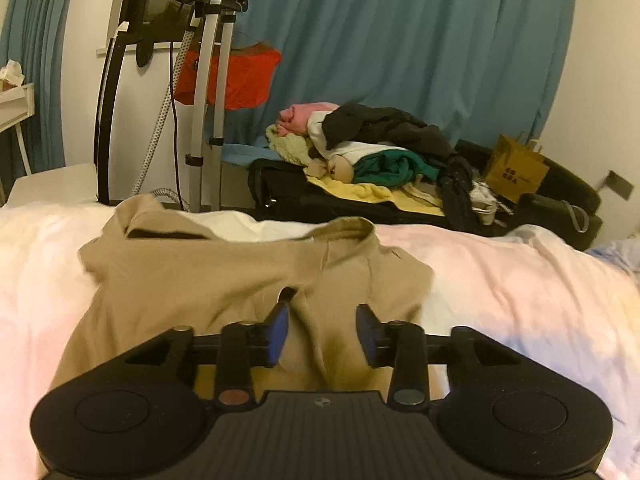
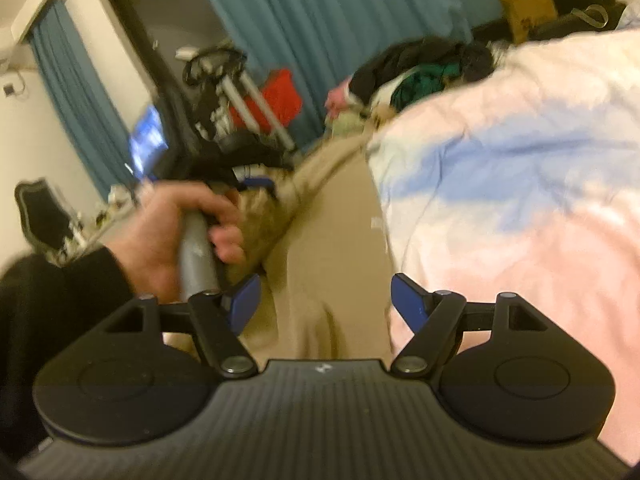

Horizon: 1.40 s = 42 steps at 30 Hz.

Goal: Fold clothes

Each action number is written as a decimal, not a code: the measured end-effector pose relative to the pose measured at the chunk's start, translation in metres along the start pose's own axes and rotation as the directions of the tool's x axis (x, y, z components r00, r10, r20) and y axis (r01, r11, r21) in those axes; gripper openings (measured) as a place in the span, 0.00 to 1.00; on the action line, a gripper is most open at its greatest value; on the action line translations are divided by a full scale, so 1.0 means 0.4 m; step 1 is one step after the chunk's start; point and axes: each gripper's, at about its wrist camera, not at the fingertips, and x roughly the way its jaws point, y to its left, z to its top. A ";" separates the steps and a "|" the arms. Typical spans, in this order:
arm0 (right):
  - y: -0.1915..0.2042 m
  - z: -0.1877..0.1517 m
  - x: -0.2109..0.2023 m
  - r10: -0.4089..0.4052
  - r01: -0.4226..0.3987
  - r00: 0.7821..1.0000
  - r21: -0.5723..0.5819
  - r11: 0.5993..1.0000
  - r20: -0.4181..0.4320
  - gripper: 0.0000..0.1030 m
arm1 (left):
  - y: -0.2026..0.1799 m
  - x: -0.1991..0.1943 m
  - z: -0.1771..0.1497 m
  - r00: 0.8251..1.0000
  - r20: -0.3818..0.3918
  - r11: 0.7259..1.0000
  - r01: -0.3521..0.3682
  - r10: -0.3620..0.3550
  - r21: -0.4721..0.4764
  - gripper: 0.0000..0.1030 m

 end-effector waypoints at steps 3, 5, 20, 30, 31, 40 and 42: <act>-0.019 -0.019 0.023 0.034 -0.034 0.999 0.019 0.999 -0.022 0.72 | 0.030 -0.125 -0.020 1.000 -0.013 1.000 0.022 -0.021 0.015 0.48; -0.027 -0.024 0.031 0.058 -0.058 0.998 0.019 0.998 -0.025 0.72 | 0.064 -0.216 -0.037 0.999 -0.038 0.999 0.017 -0.016 0.030 0.51; 0.040 0.006 -0.096 -0.012 0.014 1.000 -0.061 0.998 0.027 0.72 | 0.511 -0.648 -0.323 0.883 -0.449 0.986 0.069 -0.132 -0.155 0.49; 0.095 -0.025 -0.263 -0.054 0.053 0.998 0.029 0.998 0.036 0.72 | 0.504 -0.662 -0.399 0.776 -0.624 0.991 0.135 -0.096 0.015 0.20; 0.088 -0.034 -0.275 -0.064 0.062 0.997 0.039 0.997 0.033 0.72 | 0.505 -0.670 -0.397 0.775 -0.625 0.990 0.135 -0.088 0.028 0.16; 0.061 -0.091 -0.282 -0.124 0.125 0.992 0.026 0.992 -0.029 0.73 | 0.373 -0.808 -0.361 0.868 -0.497 0.958 0.158 -0.019 0.239 0.04; 0.061 -0.094 -0.278 -0.124 0.124 0.992 0.010 0.992 -0.032 0.72 | 0.326 -0.852 -0.343 0.889 -0.458 0.945 0.159 -0.012 0.284 0.04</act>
